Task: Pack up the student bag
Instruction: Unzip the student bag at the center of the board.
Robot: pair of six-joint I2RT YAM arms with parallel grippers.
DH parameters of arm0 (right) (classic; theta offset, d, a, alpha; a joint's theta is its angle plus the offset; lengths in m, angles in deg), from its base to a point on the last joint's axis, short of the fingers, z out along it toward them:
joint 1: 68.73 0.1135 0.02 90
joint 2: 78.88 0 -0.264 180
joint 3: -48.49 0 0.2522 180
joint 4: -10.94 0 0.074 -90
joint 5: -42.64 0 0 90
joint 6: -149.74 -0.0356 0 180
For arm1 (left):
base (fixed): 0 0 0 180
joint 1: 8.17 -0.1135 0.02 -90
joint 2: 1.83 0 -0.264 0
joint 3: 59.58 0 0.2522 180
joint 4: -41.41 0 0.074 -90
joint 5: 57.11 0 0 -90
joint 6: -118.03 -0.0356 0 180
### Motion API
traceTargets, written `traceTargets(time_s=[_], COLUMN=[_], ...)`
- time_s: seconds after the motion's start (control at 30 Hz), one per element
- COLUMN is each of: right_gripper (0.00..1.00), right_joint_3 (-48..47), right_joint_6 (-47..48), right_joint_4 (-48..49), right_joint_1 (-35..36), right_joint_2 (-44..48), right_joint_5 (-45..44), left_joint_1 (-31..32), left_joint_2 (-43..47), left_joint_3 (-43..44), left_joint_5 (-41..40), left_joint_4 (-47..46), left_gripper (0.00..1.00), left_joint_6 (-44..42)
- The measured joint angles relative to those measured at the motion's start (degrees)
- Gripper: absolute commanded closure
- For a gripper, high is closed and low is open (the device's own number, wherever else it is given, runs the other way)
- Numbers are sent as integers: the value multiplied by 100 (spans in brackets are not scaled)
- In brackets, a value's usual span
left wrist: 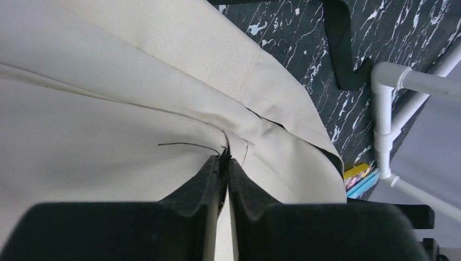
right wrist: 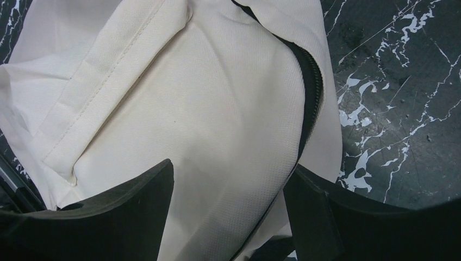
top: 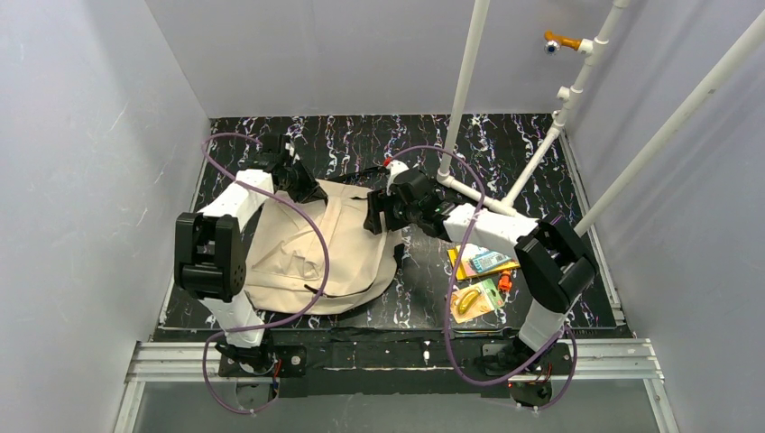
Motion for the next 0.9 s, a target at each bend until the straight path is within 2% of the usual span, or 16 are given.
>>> traceTargets(time_s=[0.1, 0.17, 0.23, 0.27, 0.33, 0.4, 0.43, 0.73, 0.9], right_gripper=[34, 49, 87, 94, 99, 99, 99, 99, 99], right_joint_3=[-61, -114, -149, -149, -146, -72, -50, 68, 234], right_joint_6=[-39, -85, -131, -140, -160, -238, -247, -323, -439], right_joint_4=[7, 44, 42, 39, 48, 227, 273, 455, 608], right_joint_1=[-17, -22, -50, -63, -72, -61, -57, -7, 35], right_joint_2=[-122, -245, -339, -343, -343, -341, -341, -306, -192], right_joint_5=[76, 103, 149, 146, 66, -72, -90, -258, -452], left_joint_1=[0, 0, 0, 0, 0, 7, 4, 4, 4], left_joint_2=[50, 177, 540, 636, 968, 1991, 2186, 3526, 4183], left_joint_3=[-240, -472, -721, -758, -1062, -1690, -1720, -2315, -3051], left_joint_5=[190, 203, 48, 2, -125, -398, -437, -417, -372], left_joint_4=[-225, -243, -155, -175, -173, 48, 90, 378, 509], left_gripper=[100, 100, 100, 100, 100, 100, 100, 100, 100], left_joint_6=[11, -13, -131, -157, -146, -31, 0, 258, 444])
